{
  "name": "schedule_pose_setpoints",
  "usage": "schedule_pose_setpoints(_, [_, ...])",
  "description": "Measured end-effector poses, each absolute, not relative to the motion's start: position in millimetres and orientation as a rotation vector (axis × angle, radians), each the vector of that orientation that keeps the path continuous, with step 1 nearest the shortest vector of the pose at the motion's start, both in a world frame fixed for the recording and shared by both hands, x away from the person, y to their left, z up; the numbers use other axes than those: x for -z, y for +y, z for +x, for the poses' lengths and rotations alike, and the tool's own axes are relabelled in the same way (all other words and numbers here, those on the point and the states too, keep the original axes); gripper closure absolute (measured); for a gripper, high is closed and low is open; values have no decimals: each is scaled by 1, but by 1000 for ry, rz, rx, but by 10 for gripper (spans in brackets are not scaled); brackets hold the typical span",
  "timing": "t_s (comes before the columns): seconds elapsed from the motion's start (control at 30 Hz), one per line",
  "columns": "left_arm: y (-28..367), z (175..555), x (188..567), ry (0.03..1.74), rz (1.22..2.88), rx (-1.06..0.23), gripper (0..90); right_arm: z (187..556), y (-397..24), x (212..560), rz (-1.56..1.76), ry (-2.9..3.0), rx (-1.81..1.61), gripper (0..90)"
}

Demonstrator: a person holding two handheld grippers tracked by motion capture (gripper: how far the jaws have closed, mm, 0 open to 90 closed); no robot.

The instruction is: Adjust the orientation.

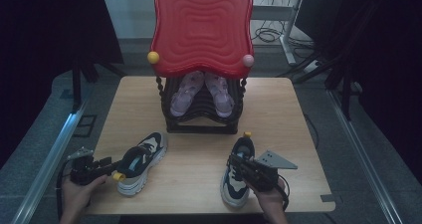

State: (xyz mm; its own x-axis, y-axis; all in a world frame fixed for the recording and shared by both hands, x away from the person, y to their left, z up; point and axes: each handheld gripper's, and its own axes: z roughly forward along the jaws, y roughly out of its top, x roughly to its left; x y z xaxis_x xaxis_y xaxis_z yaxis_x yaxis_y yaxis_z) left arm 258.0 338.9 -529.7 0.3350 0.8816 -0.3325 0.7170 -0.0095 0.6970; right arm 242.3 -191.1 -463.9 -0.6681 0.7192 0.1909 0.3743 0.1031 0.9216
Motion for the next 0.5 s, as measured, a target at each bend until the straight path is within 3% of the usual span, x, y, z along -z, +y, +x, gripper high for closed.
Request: schedule_pose_setpoints(0.5, [346,255,522,1426,1723,-282,432,223,-233,472,1115,2031,-1573,889])
